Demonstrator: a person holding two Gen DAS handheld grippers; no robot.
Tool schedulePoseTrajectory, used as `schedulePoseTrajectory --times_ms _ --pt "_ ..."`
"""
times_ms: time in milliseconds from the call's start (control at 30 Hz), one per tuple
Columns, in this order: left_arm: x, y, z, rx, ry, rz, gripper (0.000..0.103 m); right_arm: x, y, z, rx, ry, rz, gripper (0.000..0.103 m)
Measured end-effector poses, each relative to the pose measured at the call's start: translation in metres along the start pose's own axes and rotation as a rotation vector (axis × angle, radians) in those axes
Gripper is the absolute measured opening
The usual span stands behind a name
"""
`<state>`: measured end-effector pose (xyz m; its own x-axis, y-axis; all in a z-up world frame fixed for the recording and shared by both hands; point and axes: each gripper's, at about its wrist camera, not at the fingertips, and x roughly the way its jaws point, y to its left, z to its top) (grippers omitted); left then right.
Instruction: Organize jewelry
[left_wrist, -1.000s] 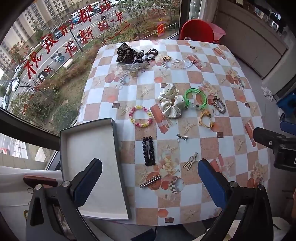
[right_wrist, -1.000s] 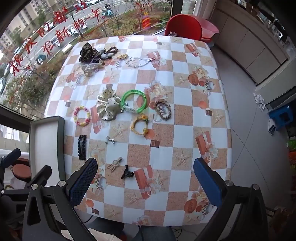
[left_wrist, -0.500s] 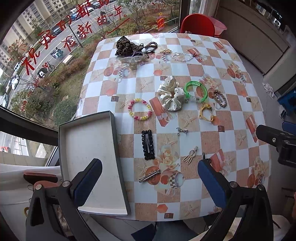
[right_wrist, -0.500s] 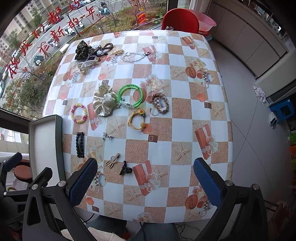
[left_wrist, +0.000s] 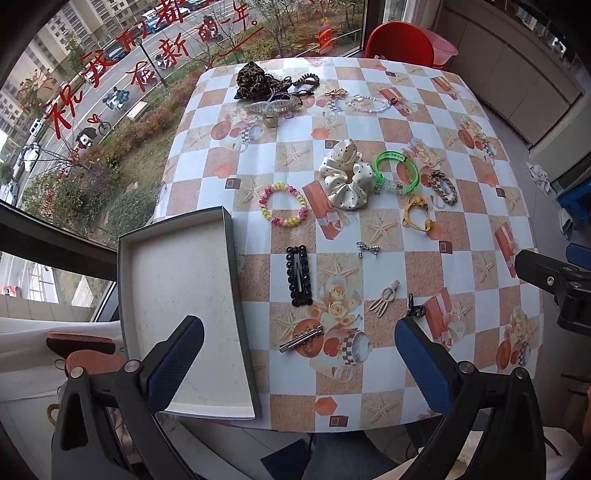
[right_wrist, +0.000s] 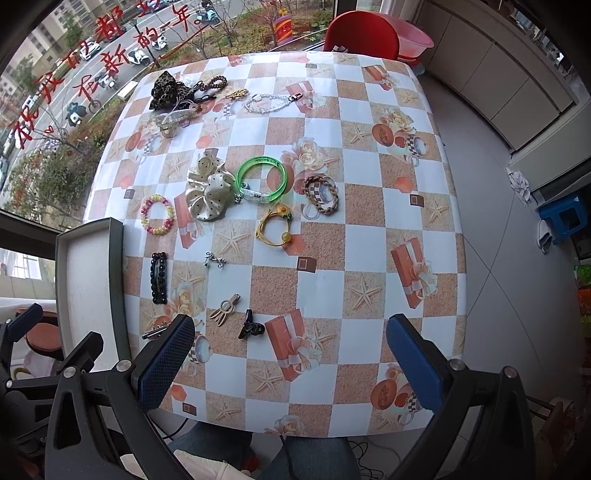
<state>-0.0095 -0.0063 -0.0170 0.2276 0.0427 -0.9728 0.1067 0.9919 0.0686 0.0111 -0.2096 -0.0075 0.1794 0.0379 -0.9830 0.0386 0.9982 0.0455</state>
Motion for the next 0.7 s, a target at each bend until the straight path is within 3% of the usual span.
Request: schedulePoseTrajectory --times_ms 700 --pt "-0.0002 -0.0015 -0.0038 0.008 0.005 -0.002 0.103 0.0000 -0.0005 -0.0038 0.000 0.002 -0.001 0.103"
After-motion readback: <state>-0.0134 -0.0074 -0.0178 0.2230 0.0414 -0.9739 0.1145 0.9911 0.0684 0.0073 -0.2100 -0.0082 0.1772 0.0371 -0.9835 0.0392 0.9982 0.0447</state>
